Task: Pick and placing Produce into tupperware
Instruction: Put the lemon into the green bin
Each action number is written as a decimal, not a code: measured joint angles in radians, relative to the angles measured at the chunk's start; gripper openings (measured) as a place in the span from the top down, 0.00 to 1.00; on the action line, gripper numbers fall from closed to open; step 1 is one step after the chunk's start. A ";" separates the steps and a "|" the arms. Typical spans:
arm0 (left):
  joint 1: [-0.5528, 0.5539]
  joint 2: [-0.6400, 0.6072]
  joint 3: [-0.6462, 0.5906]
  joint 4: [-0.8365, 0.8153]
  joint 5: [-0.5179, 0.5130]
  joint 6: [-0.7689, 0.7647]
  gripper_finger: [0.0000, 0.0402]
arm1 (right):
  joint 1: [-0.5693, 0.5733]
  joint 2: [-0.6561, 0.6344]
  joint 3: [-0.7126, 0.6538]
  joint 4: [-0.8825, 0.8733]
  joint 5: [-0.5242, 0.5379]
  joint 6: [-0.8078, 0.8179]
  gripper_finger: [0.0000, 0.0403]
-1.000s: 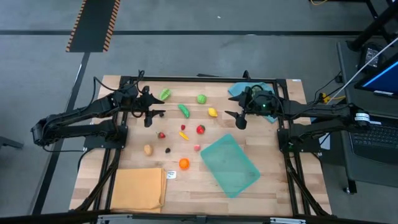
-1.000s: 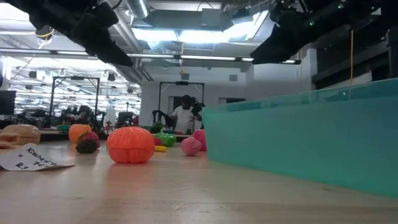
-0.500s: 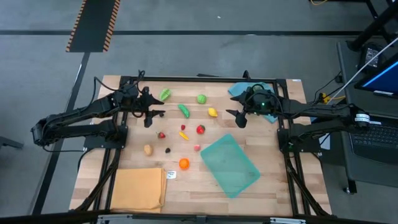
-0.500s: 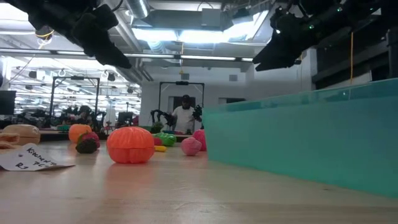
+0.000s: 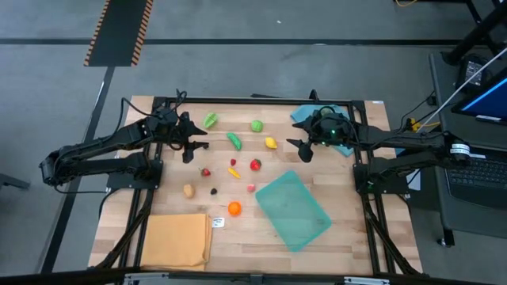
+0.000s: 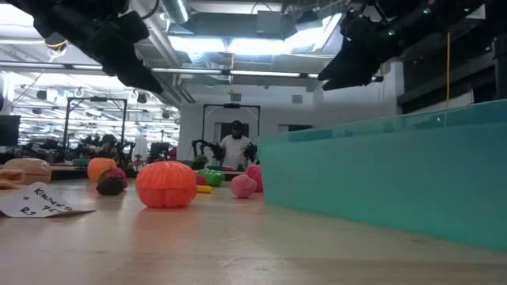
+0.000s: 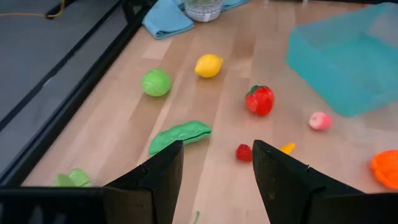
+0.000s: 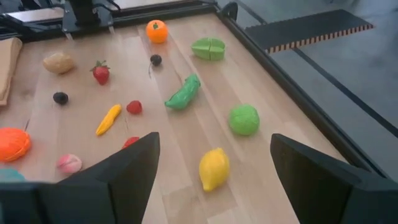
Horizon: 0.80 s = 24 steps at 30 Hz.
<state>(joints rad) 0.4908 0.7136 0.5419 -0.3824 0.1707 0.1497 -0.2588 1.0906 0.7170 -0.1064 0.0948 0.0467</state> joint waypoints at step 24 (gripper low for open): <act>0.000 0.000 0.000 0.001 -0.056 -0.043 0.54 | -0.144 0.558 0.664 -0.636 -0.108 0.002 0.24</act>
<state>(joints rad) 0.4908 0.7136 0.5419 -0.3813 0.1150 0.1066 -0.4024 1.6489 1.3808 -0.7428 -0.0128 0.0486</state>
